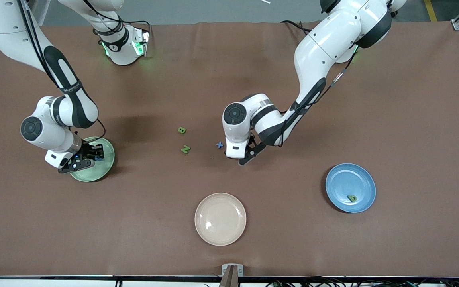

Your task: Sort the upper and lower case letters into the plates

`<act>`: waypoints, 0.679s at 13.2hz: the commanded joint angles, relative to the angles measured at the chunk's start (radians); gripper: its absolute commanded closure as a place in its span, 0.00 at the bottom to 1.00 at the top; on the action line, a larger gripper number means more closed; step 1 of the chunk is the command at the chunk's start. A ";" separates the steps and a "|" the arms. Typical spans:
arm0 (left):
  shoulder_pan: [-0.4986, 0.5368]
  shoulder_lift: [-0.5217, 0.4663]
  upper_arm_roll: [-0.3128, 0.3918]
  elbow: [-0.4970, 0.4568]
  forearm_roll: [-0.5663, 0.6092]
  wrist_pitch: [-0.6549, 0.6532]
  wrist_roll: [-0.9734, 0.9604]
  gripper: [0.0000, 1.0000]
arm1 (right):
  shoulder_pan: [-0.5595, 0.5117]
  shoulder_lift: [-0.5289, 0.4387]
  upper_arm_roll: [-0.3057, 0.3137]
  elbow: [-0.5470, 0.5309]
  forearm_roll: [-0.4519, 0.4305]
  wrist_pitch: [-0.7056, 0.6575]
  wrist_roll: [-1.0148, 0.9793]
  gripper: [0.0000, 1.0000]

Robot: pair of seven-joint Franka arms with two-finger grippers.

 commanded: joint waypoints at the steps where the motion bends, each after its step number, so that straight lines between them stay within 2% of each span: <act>1: 0.008 0.011 0.018 0.015 0.003 -0.016 0.014 0.99 | -0.001 -0.006 0.002 -0.009 0.002 0.002 0.007 0.28; 2: 0.017 0.005 0.018 0.015 0.004 -0.016 0.014 1.00 | 0.001 -0.017 0.003 -0.008 0.002 -0.010 0.016 0.09; 3: 0.037 -0.015 0.020 0.015 0.004 -0.016 0.019 1.00 | 0.007 -0.043 0.005 -0.002 0.004 -0.039 0.029 0.06; 5: 0.081 -0.052 0.018 0.012 0.004 -0.028 0.028 1.00 | 0.016 -0.095 0.017 0.043 0.002 -0.162 0.085 0.06; 9: 0.192 -0.118 0.009 0.006 0.001 -0.121 0.190 0.99 | 0.093 -0.109 0.020 0.285 0.002 -0.557 0.248 0.07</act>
